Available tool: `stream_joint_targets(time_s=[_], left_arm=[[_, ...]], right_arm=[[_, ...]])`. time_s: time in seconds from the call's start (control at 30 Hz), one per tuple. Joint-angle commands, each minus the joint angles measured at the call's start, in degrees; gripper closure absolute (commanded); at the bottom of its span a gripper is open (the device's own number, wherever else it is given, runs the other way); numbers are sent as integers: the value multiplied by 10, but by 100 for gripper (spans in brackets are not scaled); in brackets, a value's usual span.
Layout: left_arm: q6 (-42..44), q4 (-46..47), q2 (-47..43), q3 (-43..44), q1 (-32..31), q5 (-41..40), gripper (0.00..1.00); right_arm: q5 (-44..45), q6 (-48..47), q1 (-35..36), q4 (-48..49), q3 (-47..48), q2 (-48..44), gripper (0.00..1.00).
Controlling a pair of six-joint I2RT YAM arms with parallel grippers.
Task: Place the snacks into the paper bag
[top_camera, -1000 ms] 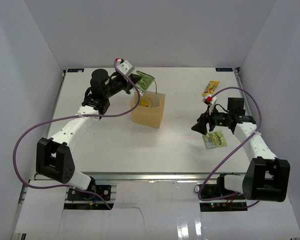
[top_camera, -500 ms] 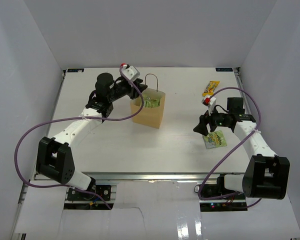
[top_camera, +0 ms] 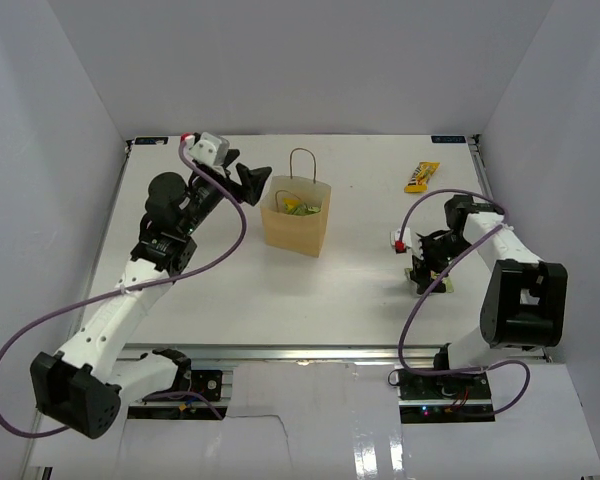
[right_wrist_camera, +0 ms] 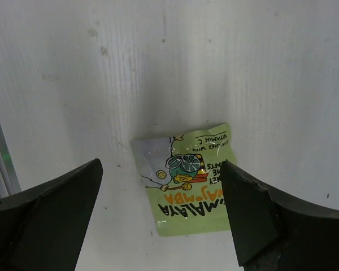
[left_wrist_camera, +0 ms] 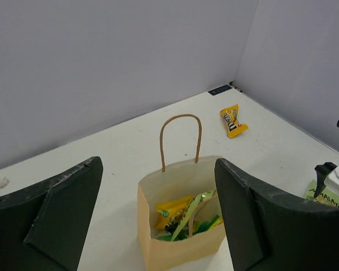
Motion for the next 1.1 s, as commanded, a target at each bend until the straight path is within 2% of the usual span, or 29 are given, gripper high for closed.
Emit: stream_joint_targets(time_s=[0.0,0.13,0.23,0.37,0.53,0.63,0.67,0.83,0.93,0.97,1.07], left_arm=[[-59,-84,-39,-33,2,-75,9],[-81,-109,-117,-88,2,-101,9],[-96,-111,-154,-125,2,-125,9],[-118,-139,-190,-153,2,-126,8],[-152,-133,-209,-183,2,-126,8],[-171,-123,-213,-200,2,-126,8],[-173,-120,-214,-204,2,-126,8],[-178,-119,-211,-204,2,-126,8],[-181,-119,-211,-205,2,-126,8],[-182,-119,-212,-206,2,-126,8],[-185,-119,-211,-206,2,-126,8]], right_arm=[[55,-203,-14,-67,37,29,9],[74,-219,-16,-50,85,116,5],[91,-201,-16,-27,106,157,0],[86,-186,-15,-23,131,189,0],[99,-154,-15,-4,106,218,13],[94,-134,-15,-2,88,227,29],[93,-129,-15,-1,82,227,42],[85,-108,-15,10,33,220,65],[66,-92,-15,12,18,207,73],[61,-84,-15,13,19,204,81],[25,-52,-15,-6,44,184,92]])
